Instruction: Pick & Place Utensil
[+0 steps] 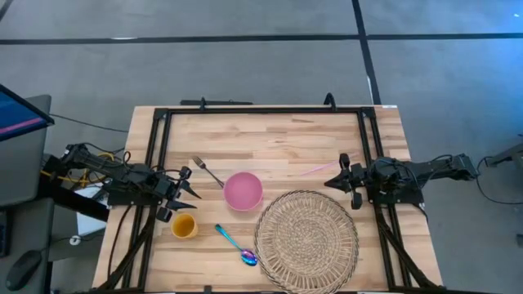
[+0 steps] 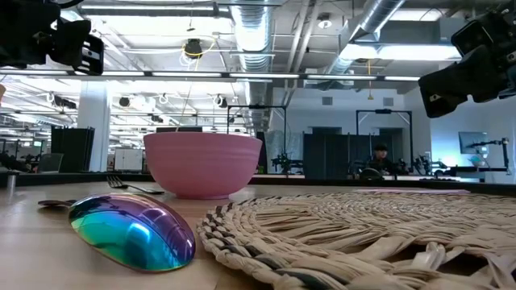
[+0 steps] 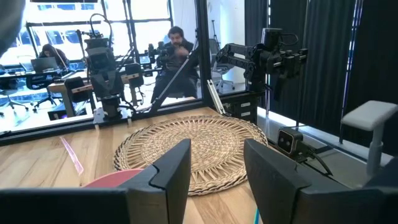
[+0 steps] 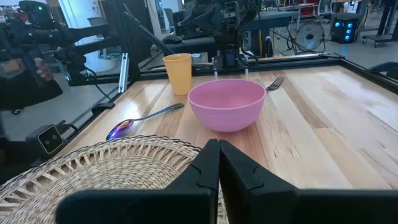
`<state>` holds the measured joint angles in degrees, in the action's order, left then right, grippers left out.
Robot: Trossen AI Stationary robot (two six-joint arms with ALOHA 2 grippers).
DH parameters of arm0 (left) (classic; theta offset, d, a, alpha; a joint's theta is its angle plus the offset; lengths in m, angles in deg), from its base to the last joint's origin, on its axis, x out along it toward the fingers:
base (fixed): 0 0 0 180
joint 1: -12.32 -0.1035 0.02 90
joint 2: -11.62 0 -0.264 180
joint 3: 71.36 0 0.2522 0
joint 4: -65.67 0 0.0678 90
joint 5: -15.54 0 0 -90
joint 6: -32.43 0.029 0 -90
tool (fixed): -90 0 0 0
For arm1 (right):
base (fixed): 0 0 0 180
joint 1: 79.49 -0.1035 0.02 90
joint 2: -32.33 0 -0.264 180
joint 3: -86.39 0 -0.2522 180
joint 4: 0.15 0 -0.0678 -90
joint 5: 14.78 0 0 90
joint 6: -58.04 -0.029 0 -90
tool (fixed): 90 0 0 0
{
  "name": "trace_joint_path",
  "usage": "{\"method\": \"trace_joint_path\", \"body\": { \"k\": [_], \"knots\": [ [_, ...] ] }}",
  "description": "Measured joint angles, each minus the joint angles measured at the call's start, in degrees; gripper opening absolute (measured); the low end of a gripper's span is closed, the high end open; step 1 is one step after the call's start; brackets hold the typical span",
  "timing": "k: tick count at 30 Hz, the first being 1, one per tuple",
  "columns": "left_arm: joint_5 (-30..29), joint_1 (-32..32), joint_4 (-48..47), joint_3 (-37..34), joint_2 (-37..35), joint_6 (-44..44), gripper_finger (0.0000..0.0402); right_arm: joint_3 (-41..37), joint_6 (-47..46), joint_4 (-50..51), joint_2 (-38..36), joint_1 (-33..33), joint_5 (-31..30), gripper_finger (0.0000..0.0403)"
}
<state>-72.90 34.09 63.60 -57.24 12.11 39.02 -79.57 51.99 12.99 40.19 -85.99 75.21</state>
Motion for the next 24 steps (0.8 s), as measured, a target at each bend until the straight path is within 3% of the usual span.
{"method": "trace_joint_path", "body": {
  "k": [4,9,24],
  "knots": [
    [0.0,0.0,0.0,0.0,0.0,-0.9,0.0150,0.0,0.0,0.0,0.0,0.0,0.0,0.0000],
    [0.0,0.0,0.1,0.0,0.0,-9.5,0.0150,0.0,0.0,0.0,0.0,0.0,0.0,0.0000],
    [0.0,0.0,1.1,0.0,0.0,-10.5,0.0150,0.0,0.0,0.0,0.0,0.0,0.0,0.0000]
  ]
}}
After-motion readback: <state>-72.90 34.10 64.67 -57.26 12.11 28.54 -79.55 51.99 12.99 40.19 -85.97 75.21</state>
